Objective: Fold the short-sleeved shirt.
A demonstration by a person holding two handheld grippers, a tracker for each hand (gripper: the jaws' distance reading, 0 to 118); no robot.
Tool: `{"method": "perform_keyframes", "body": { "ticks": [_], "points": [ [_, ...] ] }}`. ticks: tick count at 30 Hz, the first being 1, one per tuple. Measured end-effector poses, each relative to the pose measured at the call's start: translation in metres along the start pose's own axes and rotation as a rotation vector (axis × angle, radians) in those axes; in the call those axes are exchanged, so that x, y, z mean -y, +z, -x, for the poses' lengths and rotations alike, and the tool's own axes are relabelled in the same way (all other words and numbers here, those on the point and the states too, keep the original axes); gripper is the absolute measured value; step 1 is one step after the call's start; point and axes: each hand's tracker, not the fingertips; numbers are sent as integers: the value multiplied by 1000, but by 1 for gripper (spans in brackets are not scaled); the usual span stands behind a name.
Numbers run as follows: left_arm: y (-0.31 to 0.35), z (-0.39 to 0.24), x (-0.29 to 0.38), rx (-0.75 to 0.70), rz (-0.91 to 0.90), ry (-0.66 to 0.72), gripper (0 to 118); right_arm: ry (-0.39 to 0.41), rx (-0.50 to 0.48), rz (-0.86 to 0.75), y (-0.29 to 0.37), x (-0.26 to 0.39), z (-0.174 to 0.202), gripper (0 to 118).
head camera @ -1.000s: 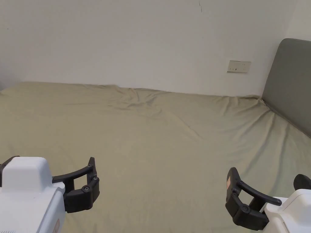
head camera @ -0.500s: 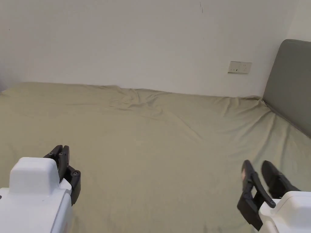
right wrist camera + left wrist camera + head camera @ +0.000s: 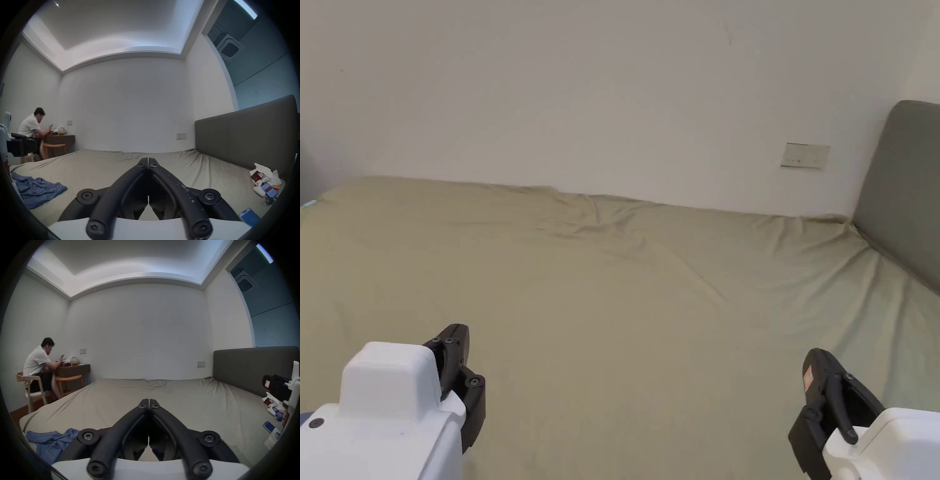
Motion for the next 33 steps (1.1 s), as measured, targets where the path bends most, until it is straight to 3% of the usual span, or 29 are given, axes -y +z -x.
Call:
{"method": "perform_keyframes", "body": {
  "ticks": [4, 9, 17, 24, 33],
  "points": [
    [31, 36, 3, -154, -6, -46, 0, 27, -163, -9, -18, 1, 48, 1],
    [81, 100, 13, -436, 59, -106, 0, -34, -408, -17, -29, 6, 125, 1],
    [152, 169, 23, -716, 112, -26, 0, -43, -711, 2, -24, 9, 223, 1],
    [149, 186, 36, -747, 134, 9, 0, -39, -790, 21, -24, 10, 251, 1],
    [87, 189, 70, -587, 232, 21, 0, -10, -752, 77, -42, 24, 244, 1]
  ]
}}
